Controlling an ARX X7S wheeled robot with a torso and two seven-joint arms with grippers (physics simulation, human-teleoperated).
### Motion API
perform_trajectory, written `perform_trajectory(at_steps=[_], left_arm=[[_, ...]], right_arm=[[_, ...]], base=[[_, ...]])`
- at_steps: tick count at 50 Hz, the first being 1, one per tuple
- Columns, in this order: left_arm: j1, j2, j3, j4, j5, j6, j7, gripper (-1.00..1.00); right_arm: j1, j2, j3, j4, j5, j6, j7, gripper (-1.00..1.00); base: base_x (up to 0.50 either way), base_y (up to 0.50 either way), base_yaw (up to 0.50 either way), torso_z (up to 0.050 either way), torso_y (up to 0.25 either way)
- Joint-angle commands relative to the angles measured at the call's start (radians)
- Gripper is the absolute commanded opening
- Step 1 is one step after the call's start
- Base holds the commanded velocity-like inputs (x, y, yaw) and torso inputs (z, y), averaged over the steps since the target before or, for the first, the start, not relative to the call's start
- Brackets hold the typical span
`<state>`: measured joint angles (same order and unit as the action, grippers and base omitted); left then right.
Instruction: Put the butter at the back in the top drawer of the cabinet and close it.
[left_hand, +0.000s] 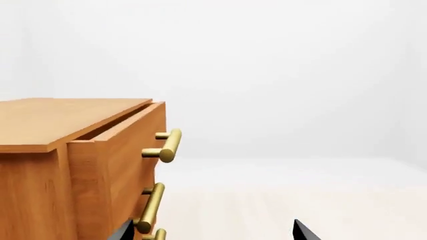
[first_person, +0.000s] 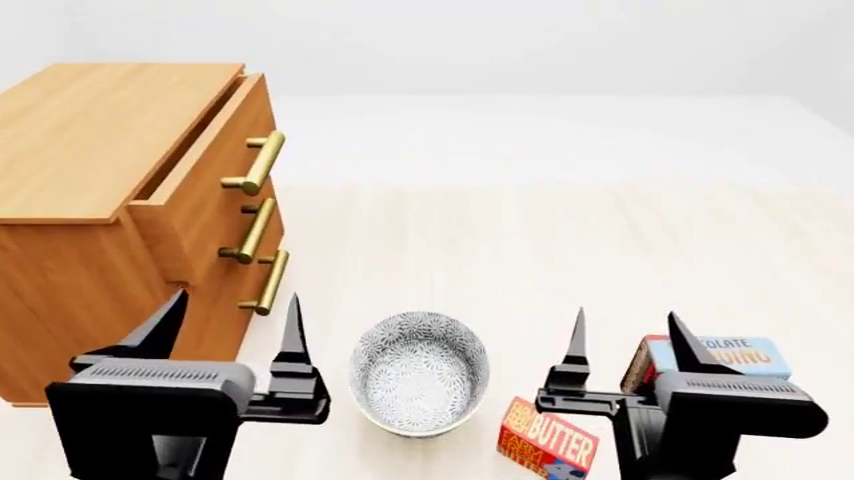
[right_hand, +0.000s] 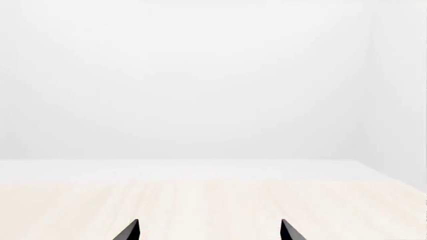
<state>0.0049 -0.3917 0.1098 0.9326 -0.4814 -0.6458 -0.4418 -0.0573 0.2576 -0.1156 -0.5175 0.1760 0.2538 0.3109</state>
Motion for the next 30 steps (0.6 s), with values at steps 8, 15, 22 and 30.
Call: perform_trajectory(at_steps=[8, 15, 22, 30], left_arm=[[-0.532, -0.304, -0.059, -0.025, -0.907, -0.345, -0.602, 1.0], [-0.854, -0.372, 0.046, -0.12, -1.283, -0.413, -0.845, 1.0], [-1.163, -0.392, 0.225, -0.302, -1.518, -0.463, -1.021, 1.0], [-1.441, -0.382, 0.378, -0.509, -1.684, -0.515, -1.082, 1.0]], right_arm=[[0.012, 0.007, 0.001, -0.005, 0.02, 0.021, 0.015, 1.0], [0.018, 0.01, 0.001, 0.0, 0.026, 0.028, 0.018, 1.0], [0.016, 0.013, 0.005, -0.005, 0.031, 0.026, 0.021, 1.0], [0.012, 0.019, 0.005, -0.01, 0.038, 0.018, 0.018, 1.0]], base=[[0.0, 0.0, 0.0, 0.0, 0.0], [0.0, 0.0, 0.0, 0.0, 0.0], [0.0, 0.0, 0.0, 0.0, 0.0], [0.0, 0.0, 0.0, 0.0, 0.0]])
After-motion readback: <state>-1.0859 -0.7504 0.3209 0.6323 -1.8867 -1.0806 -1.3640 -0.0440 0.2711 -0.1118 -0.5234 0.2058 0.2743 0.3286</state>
